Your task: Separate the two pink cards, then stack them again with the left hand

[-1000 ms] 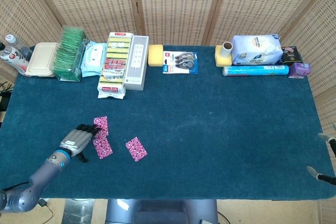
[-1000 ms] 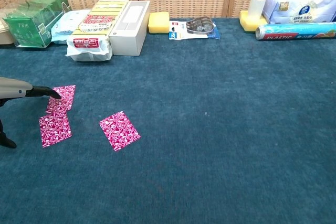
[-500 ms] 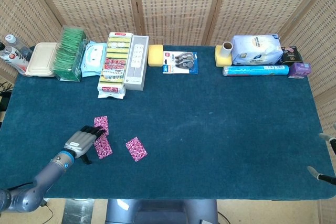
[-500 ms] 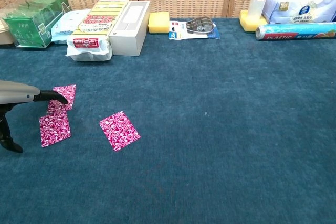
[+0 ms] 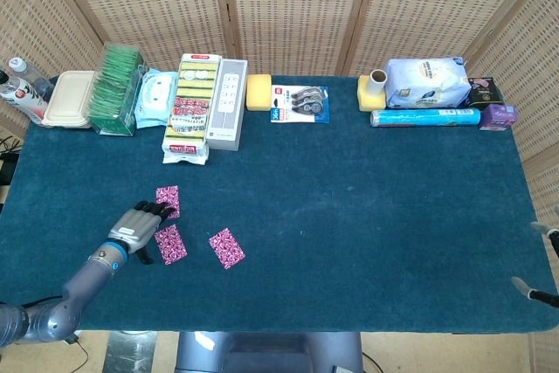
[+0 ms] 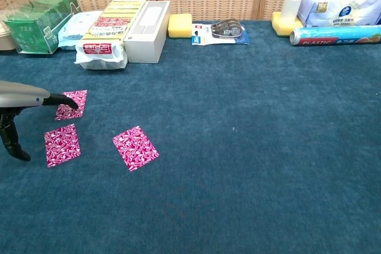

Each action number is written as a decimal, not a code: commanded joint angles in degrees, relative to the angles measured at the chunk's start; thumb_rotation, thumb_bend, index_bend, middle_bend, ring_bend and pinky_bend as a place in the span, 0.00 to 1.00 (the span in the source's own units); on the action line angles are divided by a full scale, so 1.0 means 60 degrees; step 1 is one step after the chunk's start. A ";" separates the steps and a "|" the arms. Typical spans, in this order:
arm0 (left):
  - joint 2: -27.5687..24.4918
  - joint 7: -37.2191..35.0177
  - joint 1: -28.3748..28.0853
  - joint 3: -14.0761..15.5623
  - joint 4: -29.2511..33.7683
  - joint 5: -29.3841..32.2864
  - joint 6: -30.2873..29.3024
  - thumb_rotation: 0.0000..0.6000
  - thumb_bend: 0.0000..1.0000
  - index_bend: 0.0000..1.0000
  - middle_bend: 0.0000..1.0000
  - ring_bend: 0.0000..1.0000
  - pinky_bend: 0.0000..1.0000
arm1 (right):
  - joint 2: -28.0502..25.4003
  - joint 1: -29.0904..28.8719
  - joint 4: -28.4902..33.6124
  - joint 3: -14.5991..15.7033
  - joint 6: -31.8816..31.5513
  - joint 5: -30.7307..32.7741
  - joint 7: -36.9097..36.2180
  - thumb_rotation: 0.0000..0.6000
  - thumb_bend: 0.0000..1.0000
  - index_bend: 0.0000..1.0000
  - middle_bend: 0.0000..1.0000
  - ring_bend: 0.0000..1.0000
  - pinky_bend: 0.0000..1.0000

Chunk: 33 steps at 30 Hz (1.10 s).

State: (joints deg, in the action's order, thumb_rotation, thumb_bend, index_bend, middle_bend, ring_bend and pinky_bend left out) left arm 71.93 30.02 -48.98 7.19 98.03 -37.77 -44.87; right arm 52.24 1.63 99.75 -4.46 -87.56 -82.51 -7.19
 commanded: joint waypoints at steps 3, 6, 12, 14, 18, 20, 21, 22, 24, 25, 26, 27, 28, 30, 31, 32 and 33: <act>-0.0125 -0.0194 0.0059 -0.0129 0.0070 -0.0344 -0.0223 1.00 0.11 0.00 0.00 0.00 0.00 | -0.0009 -0.0003 0.0016 -0.0013 -0.0005 0.0012 -0.0009 1.00 0.00 0.20 0.02 0.00 0.00; -0.0249 -0.0632 0.0329 -0.0178 0.0154 -0.1294 -0.0348 1.00 0.12 0.00 0.00 0.00 0.00 | 0.0001 -0.0003 0.0008 -0.0006 0.0004 0.0007 -0.0032 1.00 0.00 0.20 0.02 0.00 0.00; -0.0212 -0.2325 0.1206 0.0023 -0.0527 -0.4512 -0.0711 1.00 0.15 0.07 0.00 0.00 0.00 | -0.0008 0.0006 0.0015 0.0012 -0.0015 -0.0047 -0.0058 1.00 0.00 0.20 0.02 0.00 0.00; -0.0046 -0.3047 0.1484 0.0126 -0.1079 -0.5599 -0.1025 1.00 0.17 0.13 0.00 0.00 0.00 | -0.0007 0.0009 0.0020 0.0022 -0.0017 -0.0067 -0.0066 1.00 0.00 0.20 0.02 0.00 0.00; 0.0310 -0.4394 0.1882 0.0463 -0.2268 -0.7555 -0.1773 1.00 0.18 0.18 0.00 0.00 0.00 | 0.0009 0.0002 0.0026 0.0024 -0.0013 -0.0068 -0.0026 1.00 0.00 0.20 0.02 0.00 0.00; 0.0449 -0.4723 0.1987 0.0590 -0.2721 -0.8082 -0.2001 1.00 0.19 0.19 0.00 0.00 0.00 | 0.0015 -0.0006 0.0029 0.0023 0.0001 -0.0064 -0.0019 1.00 0.00 0.20 0.02 0.00 0.00; 0.0518 -0.4829 0.2029 0.0634 -0.2918 -0.8260 -0.2071 1.00 0.19 0.19 0.00 0.00 0.00 | 0.0017 -0.0008 0.0030 0.0023 0.0004 -0.0063 -0.0012 1.00 0.00 0.20 0.02 0.00 0.00; 0.0591 -0.4913 0.2066 0.0665 -0.3101 -0.8399 -0.2124 1.00 0.19 0.20 0.00 0.00 0.00 | 0.0020 -0.0009 0.0032 0.0025 0.0005 -0.0066 -0.0002 1.00 0.00 0.20 0.02 0.00 0.00; 0.0772 -0.5121 0.2141 0.0707 -0.3474 -0.8609 -0.2168 1.00 0.20 0.21 0.00 0.00 0.00 | 0.0026 -0.0005 0.0043 0.0035 0.0000 -0.0079 0.0002 1.00 0.00 0.20 0.02 0.00 0.00; 0.0857 -0.5247 0.2169 0.0743 -0.3640 -0.8713 -0.2151 1.00 0.20 0.22 0.00 0.00 0.00 | 0.0024 -0.0009 0.0055 0.0030 -0.0004 -0.0083 0.0007 1.00 0.00 0.20 0.02 0.00 0.00; 0.0914 -0.5322 0.2187 0.0769 -0.3752 -0.8792 -0.2144 1.00 0.20 0.24 0.00 0.00 0.00 | 0.0025 -0.0005 0.0059 0.0031 -0.0010 -0.0082 0.0014 1.00 0.00 0.20 0.02 0.00 0.00; 0.0990 -0.5368 0.2218 0.0817 -0.3902 -0.8908 -0.2141 1.00 0.20 0.25 0.00 0.00 0.00 | 0.0027 0.0001 0.0060 0.0028 -0.0023 -0.0077 0.0017 1.00 0.00 0.20 0.02 0.00 0.00; 0.1048 -0.5380 0.2245 0.0843 -0.4004 -0.8979 -0.2147 1.00 0.20 0.27 0.00 0.00 0.00 | 0.0029 0.0002 0.0059 0.0026 -0.0026 -0.0073 0.0014 1.00 0.00 0.20 0.02 0.00 0.00; 0.1122 -0.5396 0.2278 0.0862 -0.4127 -0.9065 -0.2148 1.00 0.21 0.27 0.00 0.00 0.00 | 0.0031 -0.0001 0.0055 0.0024 -0.0018 -0.0066 0.0006 1.00 0.00 0.20 0.02 0.00 0.00; 0.1157 -0.5392 0.2292 0.0866 -0.4177 -0.9108 -0.2144 1.00 0.21 0.27 0.00 0.00 0.00 | 0.0032 -0.0003 0.0052 0.0024 -0.0013 -0.0063 0.0006 1.00 0.00 0.20 0.02 0.00 0.00; 0.1194 -0.5370 0.2305 0.0870 -0.4225 -0.9167 -0.2141 1.00 0.21 0.27 0.00 0.00 0.00 | 0.0029 -0.0003 0.0052 0.0023 -0.0013 -0.0063 -0.0001 1.00 0.00 0.20 0.02 0.00 0.00; 0.1217 -0.5345 0.2314 0.0869 -0.4249 -0.9206 -0.2141 1.00 0.21 0.27 0.00 0.00 0.00 | 0.0026 -0.0002 0.0053 0.0021 -0.0018 -0.0063 -0.0005 1.00 0.00 0.20 0.02 0.00 0.00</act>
State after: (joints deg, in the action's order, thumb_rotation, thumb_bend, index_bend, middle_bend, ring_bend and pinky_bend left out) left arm 79.06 -2.16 -35.19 12.36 72.68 -92.81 -57.69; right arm 52.40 1.62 100.07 -4.33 -87.67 -82.89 -7.22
